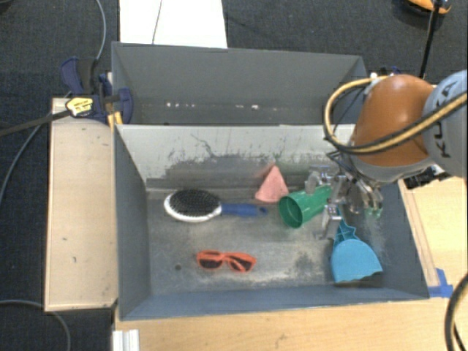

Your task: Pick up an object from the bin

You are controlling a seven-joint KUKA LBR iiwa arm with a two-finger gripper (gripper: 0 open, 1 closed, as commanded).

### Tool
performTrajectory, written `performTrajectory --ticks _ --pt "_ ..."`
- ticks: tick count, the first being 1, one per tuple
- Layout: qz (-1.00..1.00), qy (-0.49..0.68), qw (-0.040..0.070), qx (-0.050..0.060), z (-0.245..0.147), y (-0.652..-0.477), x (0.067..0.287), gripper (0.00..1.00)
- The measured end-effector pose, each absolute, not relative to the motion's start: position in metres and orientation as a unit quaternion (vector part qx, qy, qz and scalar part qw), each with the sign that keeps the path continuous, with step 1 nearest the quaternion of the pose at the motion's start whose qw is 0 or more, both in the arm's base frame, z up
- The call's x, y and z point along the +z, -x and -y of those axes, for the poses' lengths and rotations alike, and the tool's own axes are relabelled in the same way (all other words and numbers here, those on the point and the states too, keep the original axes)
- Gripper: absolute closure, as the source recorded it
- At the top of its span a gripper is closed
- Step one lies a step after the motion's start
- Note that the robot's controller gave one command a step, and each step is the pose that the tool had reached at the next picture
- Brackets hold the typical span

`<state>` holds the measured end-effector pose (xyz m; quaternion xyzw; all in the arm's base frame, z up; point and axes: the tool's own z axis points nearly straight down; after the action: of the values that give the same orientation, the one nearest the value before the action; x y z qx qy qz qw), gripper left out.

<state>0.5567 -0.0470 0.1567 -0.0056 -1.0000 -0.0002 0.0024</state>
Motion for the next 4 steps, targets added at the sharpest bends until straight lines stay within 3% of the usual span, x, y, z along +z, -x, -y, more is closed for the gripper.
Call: performTrajectory --ticks 1,3,4 --pt "1.000 0.005 -0.001 0.000 0.047 -0.558 0.161 0.00" --pt "0.999 0.045 -0.002 -0.002 0.014 -0.580 0.103 0.00" --pt "0.999 0.043 0.000 0.001 -0.008 -0.583 0.085 0.00"
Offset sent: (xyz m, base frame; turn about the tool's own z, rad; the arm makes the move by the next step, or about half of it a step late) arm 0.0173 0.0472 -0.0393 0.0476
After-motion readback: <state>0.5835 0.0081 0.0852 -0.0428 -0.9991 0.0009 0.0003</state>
